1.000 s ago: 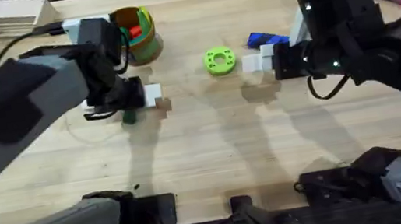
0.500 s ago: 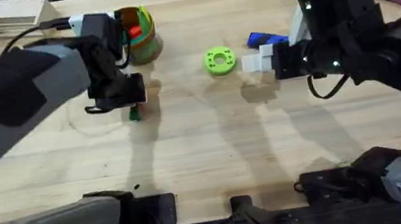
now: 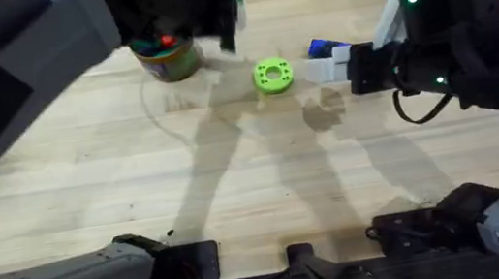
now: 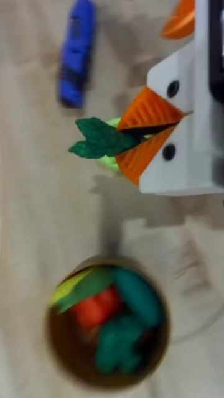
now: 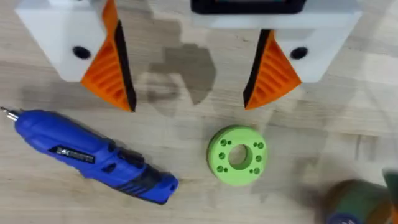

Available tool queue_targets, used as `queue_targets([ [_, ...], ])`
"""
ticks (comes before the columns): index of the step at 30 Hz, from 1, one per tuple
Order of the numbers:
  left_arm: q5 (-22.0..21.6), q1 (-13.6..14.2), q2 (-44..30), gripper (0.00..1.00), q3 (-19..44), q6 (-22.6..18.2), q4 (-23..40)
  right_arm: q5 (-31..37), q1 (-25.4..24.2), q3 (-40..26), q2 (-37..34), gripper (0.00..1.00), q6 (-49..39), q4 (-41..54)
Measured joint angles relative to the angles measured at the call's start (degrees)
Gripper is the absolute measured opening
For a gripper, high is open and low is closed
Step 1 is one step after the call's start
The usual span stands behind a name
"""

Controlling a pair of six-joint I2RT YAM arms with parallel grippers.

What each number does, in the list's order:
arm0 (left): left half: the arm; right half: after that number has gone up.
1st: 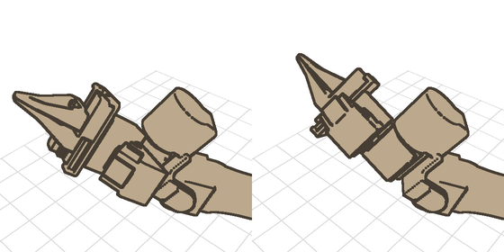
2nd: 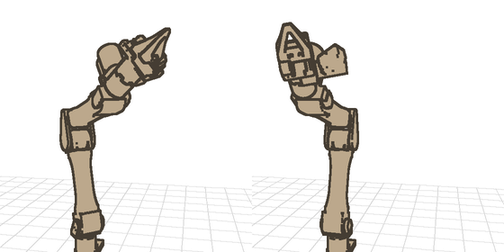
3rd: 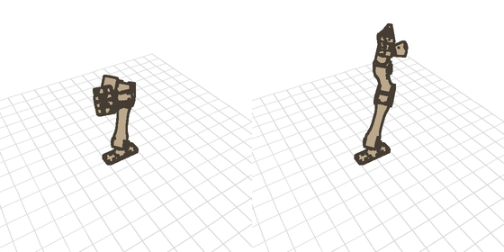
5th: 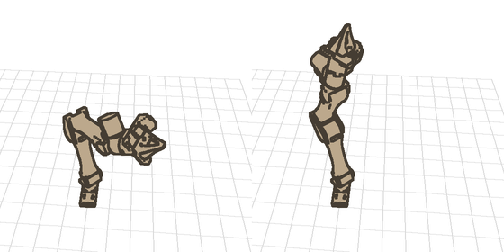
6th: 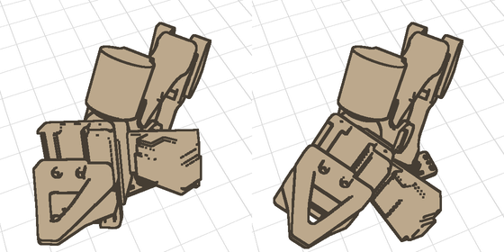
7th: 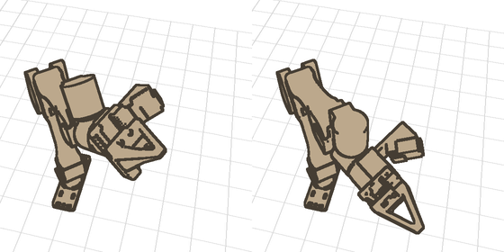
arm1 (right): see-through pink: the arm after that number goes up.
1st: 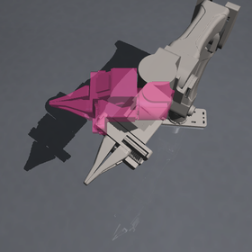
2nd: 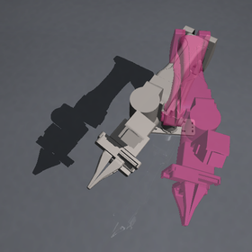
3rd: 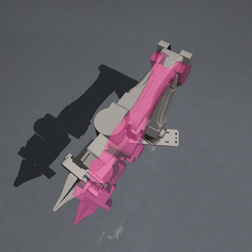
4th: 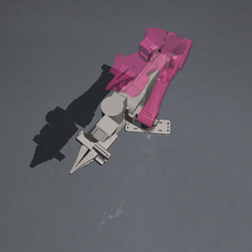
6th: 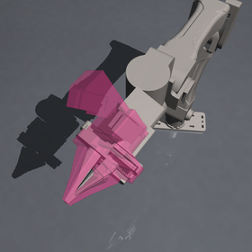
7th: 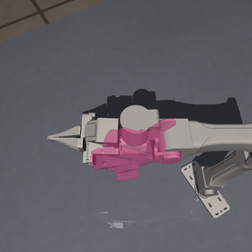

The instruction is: Pick up the gripper from the table and insert it into the empty holder that is missing its gripper. Then pick up a screw, insert it into the mounting hole, and use the screwdriver to tighten it. Finally, clean up the table by picking up the vegetable and placing it into the bucket.

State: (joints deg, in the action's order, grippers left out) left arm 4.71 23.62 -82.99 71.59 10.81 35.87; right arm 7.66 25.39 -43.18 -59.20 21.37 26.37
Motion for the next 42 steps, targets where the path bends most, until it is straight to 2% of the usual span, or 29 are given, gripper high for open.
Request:
queue_targets([
  [4,-4.83,-2.12,-0.01,0.018,2.08,-2.23,-8.43,0.00,0.00,0.00,0.86,0.983,-0.01,0.01],
  [6,-6.09,-3.60,-0.01,0.018,2.32,-2.95,-10.45,0.00,0.00,0.00,0.84,0.983,0.01,0.22],
  [7,-7.42,-6.51,-0.39,0.018,2.32,-3.52,-11.05,0.00,0.00,0.00,0.84,0.983,0.01,0.62],
  [15,-8.44,-13.44,-7.05,0.018,2.32,-2.98,-11.05,-0.02,0.00,0.00,0.84,0.983,0.00,0.81],
  [20,-8.86,-15.59,-12.94,0.018,2.32,-2.58,-11.03,-0.02,0.00,0.00,0.86,0.983,0.01,0.83],
  [24,-8.93,-16.03,-16.18,0.033,2.32,-1.82,-11.19,-0.02,0.00,0.00,0.84,0.983,0.01,1.00],
  [26,-8.92,-16.05,-16.32,0.284,2.32,-1.48,-11.05,-0.02,0.00,0.00,0.86,0.982,-0.01,1.18],
  [30,-9.43,-16.07,-15.72,0.910,2.32,-1.11,-10.03,-0.02,0.00,0.00,0.84,0.982,-0.01,1.36],
  [31,-9.29,-16.16,-15.58,0.969,2.32,-0.80,-9.48,-0.02,0.00,0.00,0.85,0.982,-0.01,1.36],
  [37,-9.23,-15.88,-14.15,0.993,3.64,-0.72,-0.82,-0.04,0.00,0.00,1.00,0.982,0.00,2.20],
  [42,-9.18,-15.61,-7.62,0.994,7.25,-0.84,9.25,-0.04,0.00,-1.73,3.50,0.982,-0.01,9.35],
])
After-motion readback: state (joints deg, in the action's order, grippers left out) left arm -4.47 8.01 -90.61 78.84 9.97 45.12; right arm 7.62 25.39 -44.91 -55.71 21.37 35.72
